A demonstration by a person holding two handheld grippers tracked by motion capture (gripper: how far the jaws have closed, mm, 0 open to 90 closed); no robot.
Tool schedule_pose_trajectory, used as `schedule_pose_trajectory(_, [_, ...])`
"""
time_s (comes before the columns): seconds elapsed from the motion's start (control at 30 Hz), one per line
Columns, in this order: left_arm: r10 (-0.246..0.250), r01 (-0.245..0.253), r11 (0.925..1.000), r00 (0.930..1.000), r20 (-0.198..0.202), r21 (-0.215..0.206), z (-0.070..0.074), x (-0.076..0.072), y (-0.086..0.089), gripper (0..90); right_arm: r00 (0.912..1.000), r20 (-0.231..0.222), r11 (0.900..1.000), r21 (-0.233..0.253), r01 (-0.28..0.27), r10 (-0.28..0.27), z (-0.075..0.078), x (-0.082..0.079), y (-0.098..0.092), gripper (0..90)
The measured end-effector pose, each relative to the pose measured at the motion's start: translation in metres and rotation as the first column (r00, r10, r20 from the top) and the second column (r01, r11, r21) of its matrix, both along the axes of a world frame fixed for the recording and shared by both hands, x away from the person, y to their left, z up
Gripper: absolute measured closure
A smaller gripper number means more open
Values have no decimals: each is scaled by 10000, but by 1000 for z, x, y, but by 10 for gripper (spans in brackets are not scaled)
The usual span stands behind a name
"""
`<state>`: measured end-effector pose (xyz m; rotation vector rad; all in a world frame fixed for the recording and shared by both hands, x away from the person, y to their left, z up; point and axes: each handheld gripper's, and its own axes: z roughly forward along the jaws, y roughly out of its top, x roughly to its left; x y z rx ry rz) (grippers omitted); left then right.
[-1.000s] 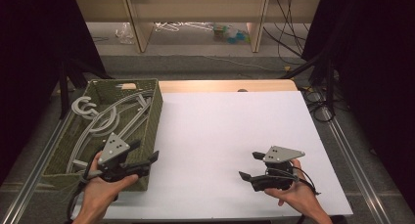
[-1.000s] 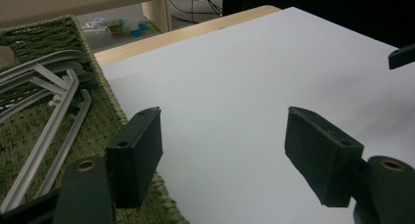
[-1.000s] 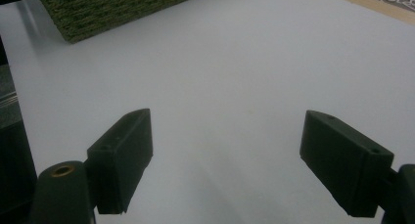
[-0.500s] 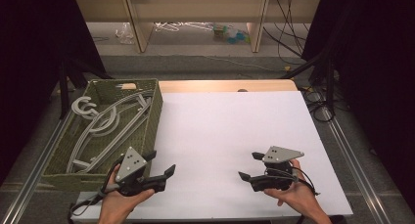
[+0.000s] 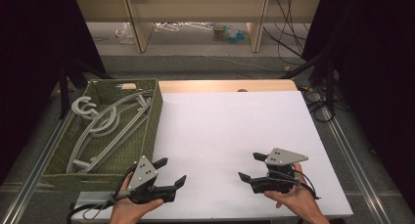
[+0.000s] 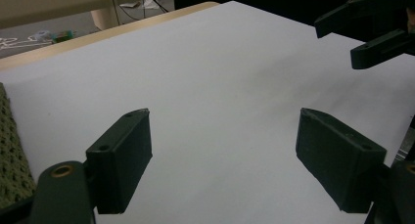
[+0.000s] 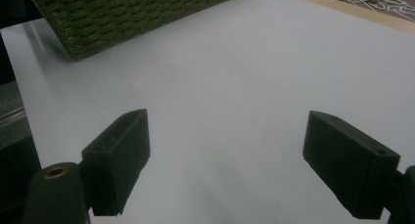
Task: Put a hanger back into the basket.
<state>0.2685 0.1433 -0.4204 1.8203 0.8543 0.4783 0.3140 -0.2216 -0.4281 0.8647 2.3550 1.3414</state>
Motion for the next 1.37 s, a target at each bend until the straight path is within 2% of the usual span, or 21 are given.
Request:
schedule_pose_trajectory(0.03, [39,-39,10000,10000,19,31,0,-1,0,210,9999,-129,10000,82,-18,19,0,-2,0,180])
schedule_pose_trajectory(0.1, [206,-206,9998,9998,71,76,-2,-5,1,209,10000,-52,9997,215,84,-83,-1,-5,-2,174])
schedule_pose_trajectory(0.13, [135,-136,9999,9998,128,96,-4,-5,1,209,10000,-11,9996,284,30,-29,-1,-7,-3,171])
schedule_pose_trajectory(0.2, [149,-150,9998,9998,-99,-165,-4,-9,-1,207,9999,46,9992,384,115,-117,0,-11,-4,171])
schedule_pose_trajectory(0.3, [-72,65,9987,9999,-135,-502,-5,-12,-4,215,9998,-47,9978,634,172,-169,0,-15,-7,168])
schedule_pose_trajectory(0.33, [-144,128,9981,9996,-259,-604,-6,-12,-4,222,9998,-9,9974,683,215,-215,1,-17,-7,168])
schedule_pose_trajectory(0.4, [-128,125,9995,9999,-81,-273,-7,-11,-5,217,9993,188,9972,683,312,-326,0,-18,-9,167])
schedule_pose_trajectory(0.47, [-96,88,9987,9998,-158,-497,-8,-9,-2,217,9995,105,9970,712,302,-310,0,-20,-9,167])
schedule_pose_trajectory(0.53, [-44,40,9996,9999,-142,-289,-9,-8,-1,217,9994,109,9970,711,309,-318,-1,-20,-9,167])
schedule_pose_trajectory(0.67, [-106,104,9998,9999,-136,-181,-10,-7,0,217,9997,52,9972,711,223,-227,-1,-20,-8,167])
schedule_pose_trajectory(1.03, [-134,130,9995,9998,-114,-304,-10,-4,2,214,9999,10,9970,768,134,-135,-2,-20,-7,165])
schedule_pose_trajectory(1.1, [-178,178,9994,9998,-2,-284,-10,-4,3,214,9999,18,9969,778,132,-134,-2,-20,-7,165])
schedule_pose_trajectory(1.13, [-30,22,9989,9998,-177,-476,-10,-4,3,214,9999,8,9968,791,132,-133,-2,-20,-7,165])
schedule_pose_trajectory(1.2, [-185,184,9993,9998,-24,-338,-9,-3,5,214,9999,2,9967,806,127,-127,-2,-20,-8,165])
schedule_pose_trajectory(1.27, [-59,50,9986,9998,-171,-521,-10,-4,4,214,9999,29,9966,808,127,-129,-2,-20,-8,165])
schedule_pose_trajectory(1.37, [-48,40,9986,9999,-149,-518,-10,-3,4,215,9999,26,9962,861,125,-128,-2,-20,-7,164])
